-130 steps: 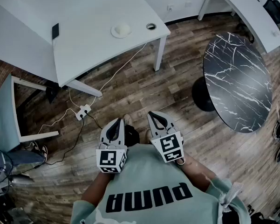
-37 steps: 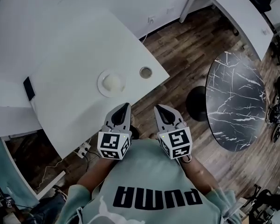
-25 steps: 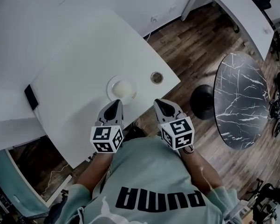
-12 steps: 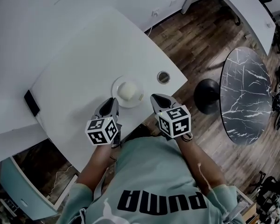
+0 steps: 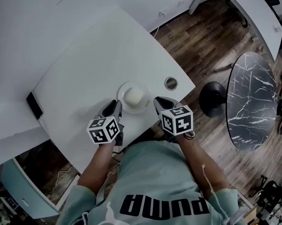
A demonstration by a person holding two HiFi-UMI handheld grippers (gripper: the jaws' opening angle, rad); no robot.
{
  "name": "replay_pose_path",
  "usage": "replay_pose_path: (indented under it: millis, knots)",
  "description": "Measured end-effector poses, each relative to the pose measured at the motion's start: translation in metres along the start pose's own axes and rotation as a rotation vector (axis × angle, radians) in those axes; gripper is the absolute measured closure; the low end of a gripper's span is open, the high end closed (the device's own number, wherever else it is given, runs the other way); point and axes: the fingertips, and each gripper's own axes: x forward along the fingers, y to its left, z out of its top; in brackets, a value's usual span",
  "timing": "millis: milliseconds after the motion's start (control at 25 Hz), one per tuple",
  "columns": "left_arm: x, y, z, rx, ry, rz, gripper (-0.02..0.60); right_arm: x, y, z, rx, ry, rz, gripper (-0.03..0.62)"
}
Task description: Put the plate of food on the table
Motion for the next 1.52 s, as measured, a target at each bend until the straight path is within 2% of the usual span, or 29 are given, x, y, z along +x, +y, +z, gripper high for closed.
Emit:
replay_pose_path:
  millis: [440, 880, 1080, 1280, 1520]
  knots:
    - [0.026, 0.012, -0.013, -0.055, 0.120, -0.033, 0.476, 0.028, -0.009, -0.016, 0.151, 0.092, 0.039, 0.549]
    - [0.039, 0.020, -0.014, -0.107, 0.173, -0.062, 0.472, 0.049, -0.009, -0.028, 0.345, 0.139, 0.119, 0.549]
    - [0.040, 0.022, -0.016, -0.128, 0.186, -0.054, 0.515, 0.054, -0.003, -0.030, 0.409, 0.142, 0.150, 0.549]
    - [0.038, 0.021, -0.016, -0.174, 0.196, -0.071, 0.525, 0.051, -0.006, -0.026, 0.416, 0.143, 0.138, 0.551]
    - [0.032, 0.016, -0.021, -0.182, 0.192, -0.084, 0.528, 0.041, -0.008, -0.022, 0.397, 0.111, 0.132, 0.554]
